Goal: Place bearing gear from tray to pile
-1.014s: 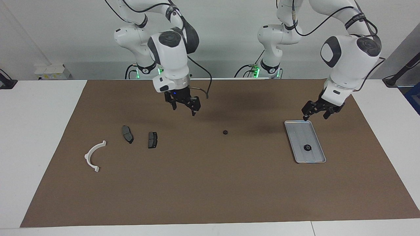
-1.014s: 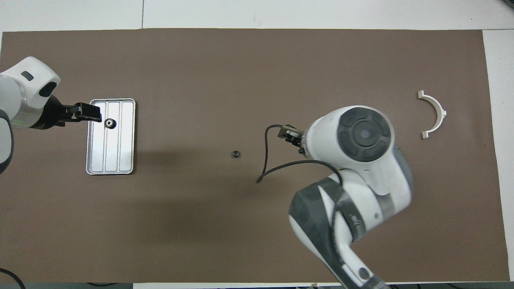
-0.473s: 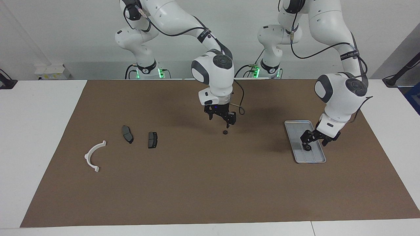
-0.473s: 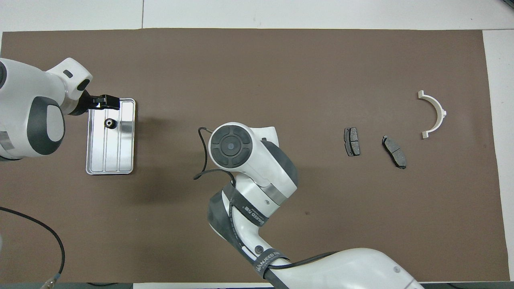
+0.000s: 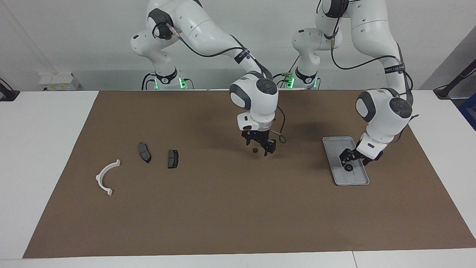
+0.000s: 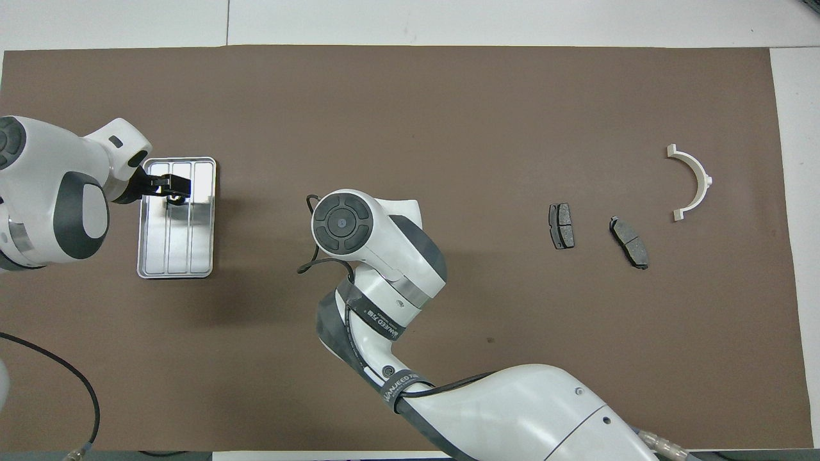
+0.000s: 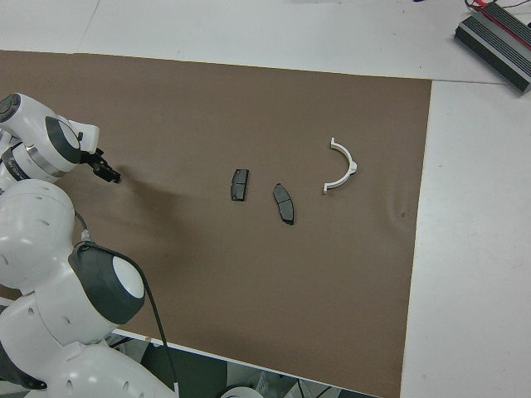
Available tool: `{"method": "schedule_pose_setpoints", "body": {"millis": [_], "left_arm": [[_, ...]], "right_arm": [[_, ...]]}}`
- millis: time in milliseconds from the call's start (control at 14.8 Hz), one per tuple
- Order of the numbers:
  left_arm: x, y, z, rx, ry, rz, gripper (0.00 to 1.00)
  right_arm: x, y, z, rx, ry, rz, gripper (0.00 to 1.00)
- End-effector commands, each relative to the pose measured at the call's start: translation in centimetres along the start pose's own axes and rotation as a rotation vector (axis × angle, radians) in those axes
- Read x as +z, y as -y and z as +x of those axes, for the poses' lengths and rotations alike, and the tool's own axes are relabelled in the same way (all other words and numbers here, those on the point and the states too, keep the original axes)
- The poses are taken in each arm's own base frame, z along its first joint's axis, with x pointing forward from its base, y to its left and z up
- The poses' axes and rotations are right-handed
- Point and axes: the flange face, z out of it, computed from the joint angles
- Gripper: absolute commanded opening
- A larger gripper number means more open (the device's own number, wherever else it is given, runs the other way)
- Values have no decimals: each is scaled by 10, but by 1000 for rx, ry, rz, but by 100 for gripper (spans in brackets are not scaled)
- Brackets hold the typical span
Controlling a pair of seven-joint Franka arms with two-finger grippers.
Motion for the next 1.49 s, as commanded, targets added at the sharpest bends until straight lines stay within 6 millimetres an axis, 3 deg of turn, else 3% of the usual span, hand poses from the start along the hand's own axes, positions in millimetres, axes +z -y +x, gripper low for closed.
{"method": "schedule_pose_setpoints", "body": {"millis": [0, 405, 608, 1014, 1149, 1216, 1284, 1351, 1419], "left_arm": [[10, 2, -13, 14, 1, -4, 100], [17, 2, -12, 10, -14, -2, 100], [19, 2, -11, 12, -28, 0, 100], [28, -1, -10, 14, -34, 2, 98], [27, -2, -9, 14, -38, 2, 73], [27, -2, -9, 12, -40, 1, 46], [27, -3, -8, 13, -40, 0, 18], [27, -3, -8, 10, -40, 0, 0], [27, -5, -8, -2, -40, -4, 0]], "right_arm": [[12, -1, 0, -4, -8, -3, 97], [29, -15, -10, -51, 37, -20, 97], [32, -16, -15, -57, 68, -14, 90], [32, -16, -10, -66, 67, -9, 35], [32, -16, -8, -64, 67, -9, 8], [32, -17, -7, -70, 67, -11, 0], [32, -17, -7, -75, 67, -10, 0], [31, -17, -5, -72, 68, -12, 0], [29, -16, -3, -72, 68, -18, 0]]}}
